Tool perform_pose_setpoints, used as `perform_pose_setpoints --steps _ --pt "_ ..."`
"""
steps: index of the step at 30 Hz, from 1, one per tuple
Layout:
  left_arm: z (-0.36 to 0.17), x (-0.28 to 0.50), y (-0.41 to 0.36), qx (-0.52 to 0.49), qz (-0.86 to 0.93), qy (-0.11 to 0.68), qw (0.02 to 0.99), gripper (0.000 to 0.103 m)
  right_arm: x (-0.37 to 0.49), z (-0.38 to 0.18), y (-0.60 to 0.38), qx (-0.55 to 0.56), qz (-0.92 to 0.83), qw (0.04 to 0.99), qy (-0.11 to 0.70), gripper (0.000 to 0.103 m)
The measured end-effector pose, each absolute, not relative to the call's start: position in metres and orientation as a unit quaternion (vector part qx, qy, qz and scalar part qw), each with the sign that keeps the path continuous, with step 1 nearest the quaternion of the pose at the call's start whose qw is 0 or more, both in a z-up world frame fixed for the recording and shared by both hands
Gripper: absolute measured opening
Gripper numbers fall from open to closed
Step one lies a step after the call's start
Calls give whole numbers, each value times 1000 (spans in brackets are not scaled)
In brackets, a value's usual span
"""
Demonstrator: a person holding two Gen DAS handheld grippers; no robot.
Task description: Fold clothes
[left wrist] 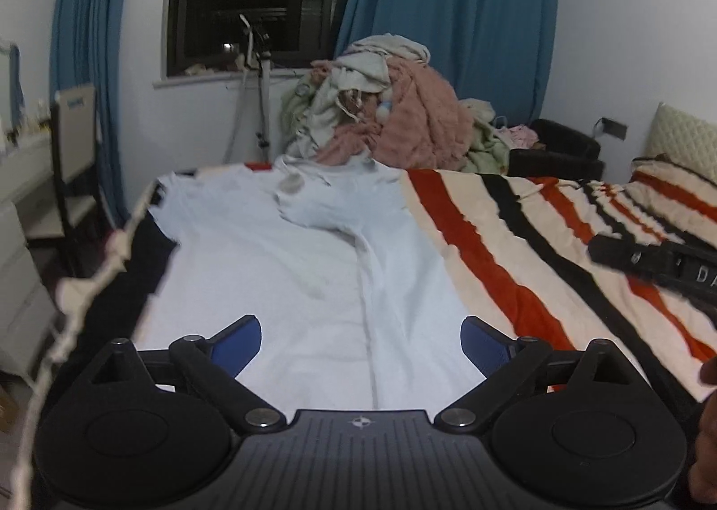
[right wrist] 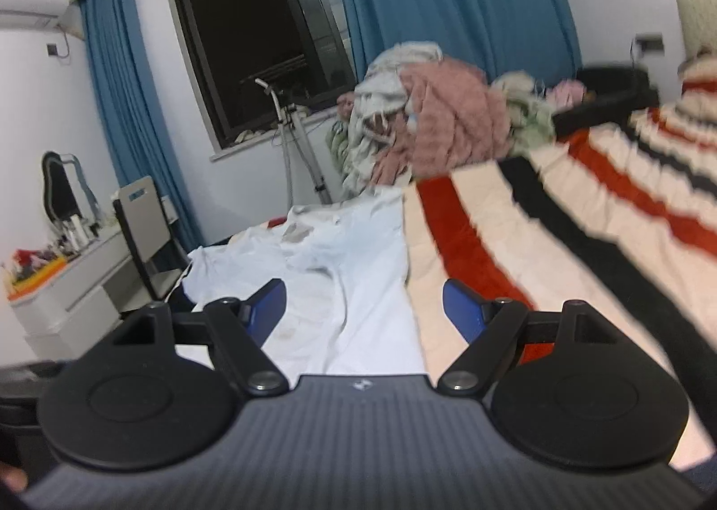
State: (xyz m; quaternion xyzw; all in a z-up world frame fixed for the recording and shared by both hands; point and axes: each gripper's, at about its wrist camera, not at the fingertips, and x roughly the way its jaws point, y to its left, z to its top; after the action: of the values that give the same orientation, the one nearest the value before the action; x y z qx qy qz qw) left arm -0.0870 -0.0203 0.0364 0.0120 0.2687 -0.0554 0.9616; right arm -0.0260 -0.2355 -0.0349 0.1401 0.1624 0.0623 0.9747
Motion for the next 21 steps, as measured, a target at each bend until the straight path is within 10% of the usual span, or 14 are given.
perform_pose_setpoints --steps 10,21 --pt "94 -52 -3 -10 -9 270 963 100 28 25 -207 95 93 978 161 80" --pt "17 27 77 2 -15 256 967 100 176 -7 -121 32 191 950 245 79"
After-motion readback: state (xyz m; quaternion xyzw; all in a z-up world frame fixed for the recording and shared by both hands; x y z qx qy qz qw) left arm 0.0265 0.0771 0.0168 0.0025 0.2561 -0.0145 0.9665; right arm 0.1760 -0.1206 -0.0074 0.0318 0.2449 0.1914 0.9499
